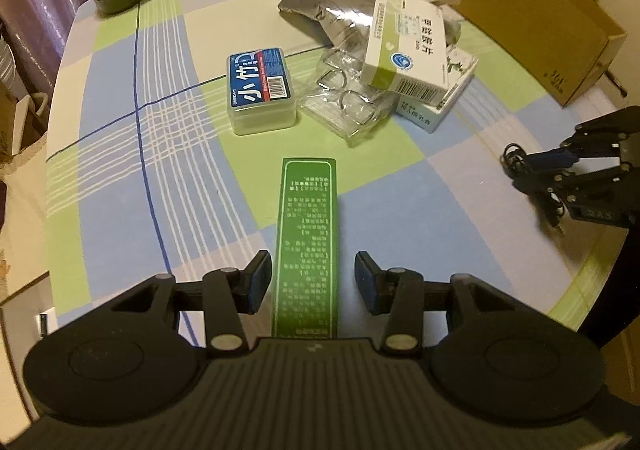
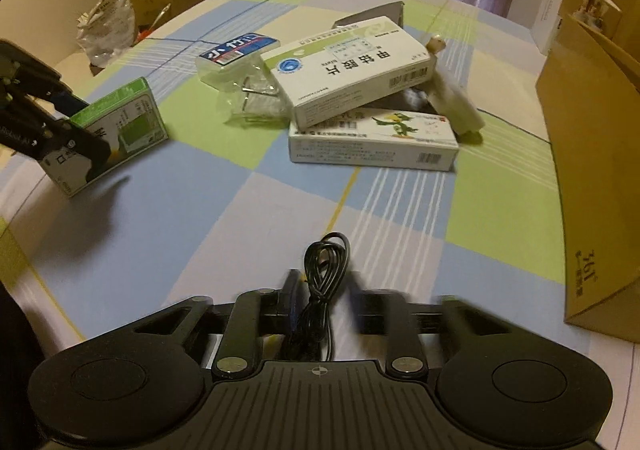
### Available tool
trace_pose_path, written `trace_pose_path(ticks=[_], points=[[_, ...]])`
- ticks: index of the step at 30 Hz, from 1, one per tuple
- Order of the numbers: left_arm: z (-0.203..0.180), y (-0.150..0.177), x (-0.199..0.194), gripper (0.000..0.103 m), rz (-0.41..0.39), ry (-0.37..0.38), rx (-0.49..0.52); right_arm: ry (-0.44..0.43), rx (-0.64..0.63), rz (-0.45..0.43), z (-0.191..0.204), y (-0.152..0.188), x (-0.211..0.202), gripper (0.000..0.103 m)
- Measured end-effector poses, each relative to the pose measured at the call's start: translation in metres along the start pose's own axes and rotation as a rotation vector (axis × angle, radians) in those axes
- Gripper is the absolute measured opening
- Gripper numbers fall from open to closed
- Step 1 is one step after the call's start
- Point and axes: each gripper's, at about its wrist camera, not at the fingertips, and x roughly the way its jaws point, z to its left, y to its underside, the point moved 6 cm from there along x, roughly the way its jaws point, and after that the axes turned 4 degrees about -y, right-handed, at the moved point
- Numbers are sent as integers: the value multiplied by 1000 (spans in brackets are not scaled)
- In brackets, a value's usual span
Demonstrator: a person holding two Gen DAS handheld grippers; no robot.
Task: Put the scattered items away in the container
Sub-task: 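Carry the green box and black cable with both tools to the cardboard box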
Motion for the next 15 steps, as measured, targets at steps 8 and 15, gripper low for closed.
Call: trace_pose_path(ticks=[8,15], points=[[-1,-3,12,26,103,-25,32,-5,58,-24,-5,8,-3,73],[0,3,16,25,141,-36,8,-11,-14,-31,11,8,-7,18]])
